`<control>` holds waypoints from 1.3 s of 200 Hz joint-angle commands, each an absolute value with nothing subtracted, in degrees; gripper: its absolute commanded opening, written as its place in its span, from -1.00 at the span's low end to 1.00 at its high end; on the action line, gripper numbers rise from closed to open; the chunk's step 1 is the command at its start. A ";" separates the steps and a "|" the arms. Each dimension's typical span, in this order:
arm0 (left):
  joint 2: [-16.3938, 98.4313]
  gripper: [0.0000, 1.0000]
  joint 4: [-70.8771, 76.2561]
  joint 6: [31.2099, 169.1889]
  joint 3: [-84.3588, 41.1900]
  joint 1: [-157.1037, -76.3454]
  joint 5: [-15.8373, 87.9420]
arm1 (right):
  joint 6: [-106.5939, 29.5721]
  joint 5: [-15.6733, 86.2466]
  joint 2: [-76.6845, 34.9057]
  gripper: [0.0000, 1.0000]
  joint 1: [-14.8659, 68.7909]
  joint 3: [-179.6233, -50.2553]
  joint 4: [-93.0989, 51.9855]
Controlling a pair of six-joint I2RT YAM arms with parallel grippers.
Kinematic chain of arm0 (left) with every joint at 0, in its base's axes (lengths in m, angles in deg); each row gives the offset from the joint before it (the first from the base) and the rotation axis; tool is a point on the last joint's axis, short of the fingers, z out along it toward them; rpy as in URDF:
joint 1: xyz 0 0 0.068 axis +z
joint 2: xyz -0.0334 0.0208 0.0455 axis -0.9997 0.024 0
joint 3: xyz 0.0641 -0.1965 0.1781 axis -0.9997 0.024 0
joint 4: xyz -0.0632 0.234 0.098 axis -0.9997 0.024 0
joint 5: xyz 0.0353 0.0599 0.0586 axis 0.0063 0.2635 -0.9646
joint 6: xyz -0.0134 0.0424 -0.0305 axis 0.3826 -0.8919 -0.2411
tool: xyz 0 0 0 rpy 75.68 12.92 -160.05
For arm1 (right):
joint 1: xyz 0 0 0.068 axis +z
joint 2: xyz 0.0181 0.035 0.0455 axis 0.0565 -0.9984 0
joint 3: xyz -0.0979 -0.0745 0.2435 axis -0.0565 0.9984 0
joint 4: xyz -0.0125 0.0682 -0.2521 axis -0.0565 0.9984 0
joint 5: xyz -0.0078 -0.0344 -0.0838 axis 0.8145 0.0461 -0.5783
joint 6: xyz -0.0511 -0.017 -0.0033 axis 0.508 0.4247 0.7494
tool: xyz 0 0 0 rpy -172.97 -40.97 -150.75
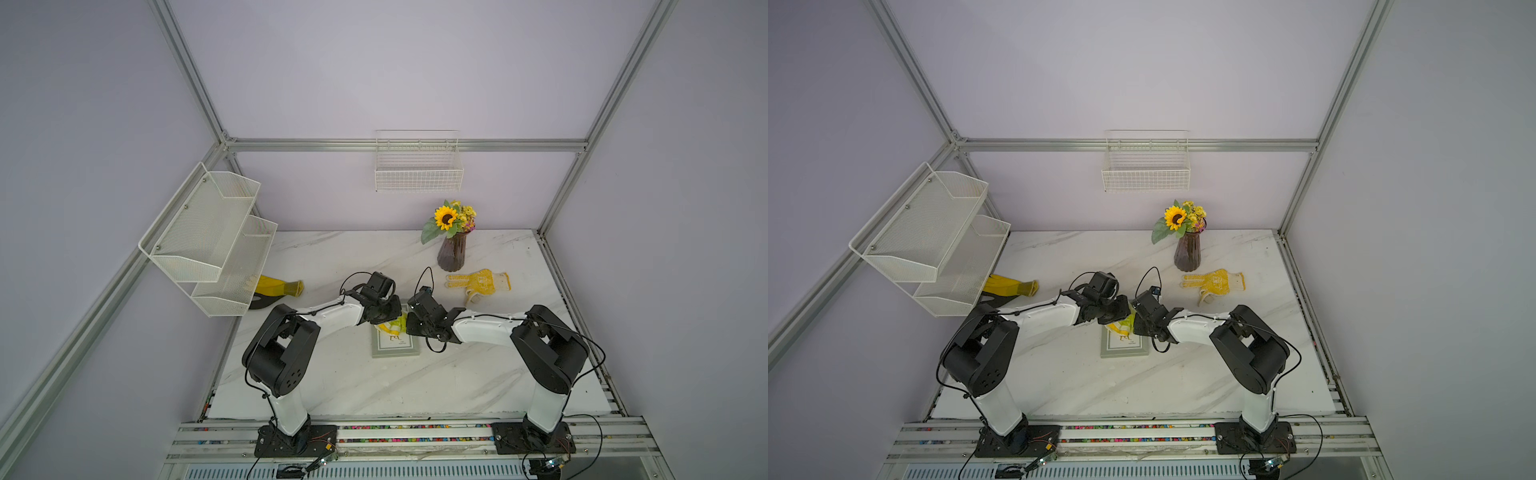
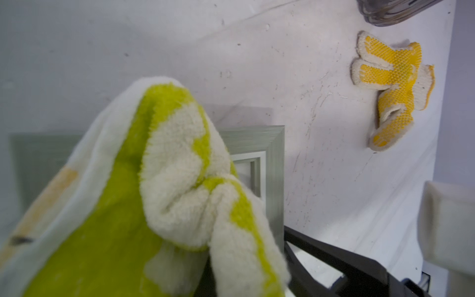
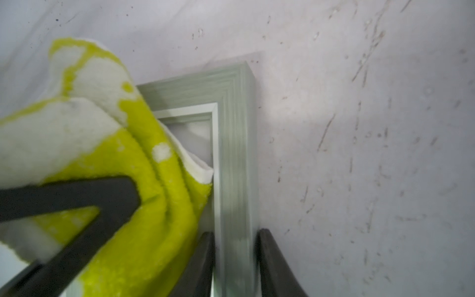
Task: Wipe the picture frame with a cloth
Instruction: Wipe the dirt from the picture frame.
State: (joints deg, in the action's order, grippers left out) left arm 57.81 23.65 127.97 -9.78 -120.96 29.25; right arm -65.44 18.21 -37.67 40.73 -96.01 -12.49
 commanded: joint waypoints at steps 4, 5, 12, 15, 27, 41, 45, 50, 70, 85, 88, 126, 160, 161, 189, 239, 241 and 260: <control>55.10 -1.00 37.81 124.41 -10.94 -119.53 16.65 | -66.82 19.33 -38.37 -0.39 40.51 -94.31 -8.88; 55.03 -1.00 38.08 124.35 -11.00 -119.50 16.37 | -66.78 19.33 -38.37 -0.39 40.48 -94.28 -8.88; 54.85 -1.00 39.37 124.11 -11.80 -119.32 15.05 | -66.76 19.27 -38.35 -0.39 40.49 -94.27 -8.95; 54.95 -1.00 39.69 123.91 -12.13 -119.24 14.93 | -66.81 19.32 -38.29 -0.39 40.51 -94.18 -9.00; 55.41 -1.00 38.73 123.35 -13.15 -119.17 17.00 | -66.79 19.33 -38.21 -0.39 40.48 -94.08 -9.21; 57.75 -1.00 35.34 123.34 -14.46 -119.46 22.88 | -66.84 19.51 -38.08 -0.39 40.48 -93.86 -9.39; 58.65 -1.00 34.46 123.75 -14.96 -119.62 24.43 | -66.86 19.51 -38.00 -0.39 40.52 -93.82 -9.45; 59.95 -1.00 33.02 124.18 -15.59 -119.88 26.48 | -66.87 19.51 -37.87 -0.39 40.53 -93.66 -9.50; 64.56 -1.00 27.55 125.94 -18.20 -121.24 33.53 | -67.03 19.38 -37.59 -0.38 40.48 -93.12 -9.78; 66.97 -1.00 24.07 127.14 -19.77 -122.10 37.11 | -67.09 19.59 -37.80 -0.38 40.46 -93.06 -10.02; 67.33 -1.00 23.47 127.29 -19.95 -122.19 37.80 | -67.03 19.66 -37.84 -0.38 40.52 -93.09 -10.05; 69.60 -1.00 18.45 129.43 -20.29 -122.55 42.64 | -66.76 20.56 -39.06 -0.38 40.49 -93.62 -10.81; 65.21 -1.00 24.85 127.22 -16.09 -121.56 32.69 | -66.66 20.79 -39.51 -0.38 40.45 -93.69 -11.18; 64.97 -1.00 25.14 127.11 -15.90 -121.48 32.25 | -66.66 20.77 -39.56 -0.38 40.45 -93.71 -11.13; 57.82 -1.00 32.92 125.00 -10.50 -118.82 20.75 | -66.50 20.83 -39.54 -0.38 40.48 -93.52 -11.28; 54.49 -1.00 34.54 121.33 -8.29 -116.57 18.60 | -66.93 20.74 -38.66 -0.39 40.44 -92.51 -12.04; 54.74 -1.00 34.31 121.33 -8.63 -116.57 18.87 | -66.96 20.69 -38.64 -0.38 40.51 -92.50 -12.05; 57.54 -1.00 32.64 121.28 -12.38 -116.66 20.55 | -67.18 20.82 -38.79 -0.38 40.44 -92.21 -12.64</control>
State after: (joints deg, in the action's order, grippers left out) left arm 54.30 31.01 123.60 -9.03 -117.25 22.46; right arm -66.08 19.32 -37.26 40.22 -94.48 -15.22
